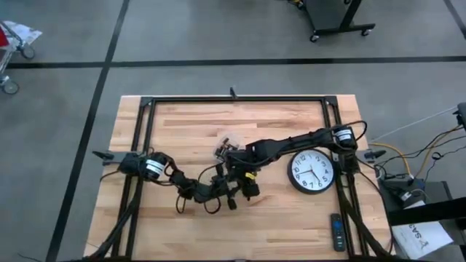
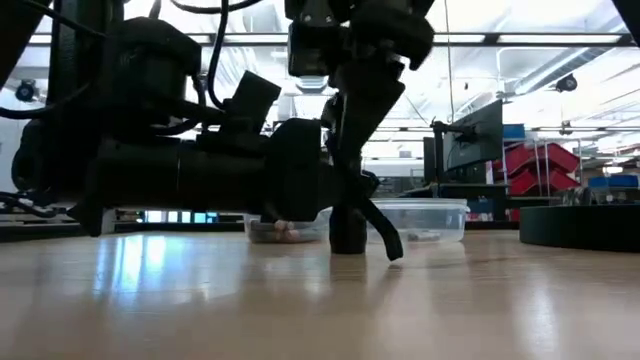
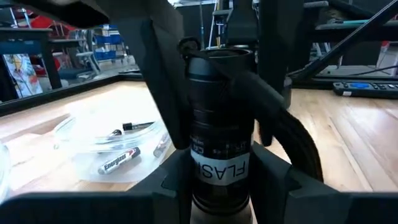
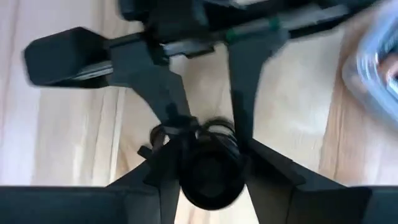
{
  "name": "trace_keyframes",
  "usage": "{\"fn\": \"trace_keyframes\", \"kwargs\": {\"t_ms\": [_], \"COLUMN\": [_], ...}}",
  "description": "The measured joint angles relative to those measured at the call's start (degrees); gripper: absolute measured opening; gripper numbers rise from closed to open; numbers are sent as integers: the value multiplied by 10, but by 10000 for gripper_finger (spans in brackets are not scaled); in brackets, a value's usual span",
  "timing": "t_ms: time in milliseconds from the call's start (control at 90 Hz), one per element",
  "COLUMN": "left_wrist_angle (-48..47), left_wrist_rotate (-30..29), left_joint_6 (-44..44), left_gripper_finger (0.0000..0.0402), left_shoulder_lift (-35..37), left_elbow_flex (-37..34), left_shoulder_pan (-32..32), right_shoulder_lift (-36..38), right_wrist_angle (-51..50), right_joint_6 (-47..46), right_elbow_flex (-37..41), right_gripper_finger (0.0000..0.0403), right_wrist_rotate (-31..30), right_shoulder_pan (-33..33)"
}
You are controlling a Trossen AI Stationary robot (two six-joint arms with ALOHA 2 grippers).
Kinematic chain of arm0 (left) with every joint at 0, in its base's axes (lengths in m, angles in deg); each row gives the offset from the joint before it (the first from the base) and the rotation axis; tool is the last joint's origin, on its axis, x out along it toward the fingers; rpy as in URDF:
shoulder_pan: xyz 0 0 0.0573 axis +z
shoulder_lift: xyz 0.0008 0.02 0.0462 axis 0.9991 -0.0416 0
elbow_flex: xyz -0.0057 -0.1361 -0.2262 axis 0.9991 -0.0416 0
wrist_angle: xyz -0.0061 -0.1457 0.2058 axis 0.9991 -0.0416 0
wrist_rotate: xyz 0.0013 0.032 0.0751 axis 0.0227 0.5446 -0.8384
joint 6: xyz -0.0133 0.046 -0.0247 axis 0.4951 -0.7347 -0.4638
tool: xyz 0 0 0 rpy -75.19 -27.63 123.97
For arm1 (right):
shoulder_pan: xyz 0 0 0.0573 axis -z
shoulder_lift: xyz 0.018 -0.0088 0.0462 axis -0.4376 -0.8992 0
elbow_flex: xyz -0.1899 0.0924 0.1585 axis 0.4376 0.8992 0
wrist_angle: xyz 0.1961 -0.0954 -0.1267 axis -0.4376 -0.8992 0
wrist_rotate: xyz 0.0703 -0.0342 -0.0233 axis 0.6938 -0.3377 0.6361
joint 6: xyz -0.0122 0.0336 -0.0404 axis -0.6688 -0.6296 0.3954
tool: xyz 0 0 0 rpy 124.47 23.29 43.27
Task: Insert battery
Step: Close the black flashlight cover
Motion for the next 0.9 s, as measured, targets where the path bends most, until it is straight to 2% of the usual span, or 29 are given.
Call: {"fn": "trace_keyframes", "kwargs": {"t_ms": [133,256,389,633,900], "left_wrist_angle": [-1,-1,-1,-2,-2], "left_wrist_rotate": [3,2,1,-4,-6], "left_joint_6": [1,1,0,-3,-1], "left_gripper_finger": [93,93,93,93,93], "left_shoulder_lift": [0,0,0,0,0], "left_elbow_flex": [0,0,0,0,0], "left_shoulder_pan": [0,0,0,0,0], "right_shoulder_lift": [1,1,2,2,0], "right_wrist_angle": [-5,-7,-9,-14,-22], "right_joint_6": [-41,-53,-4,102,101], "right_elbow_flex": [-1,-1,-1,-2,-2], "right_gripper_finger": [109,113,117,99,163], "right_wrist_rotate": [-8,-1,1,1,3], "right_shoulder_pan": [-3,-4,-4,-3,-5]}}
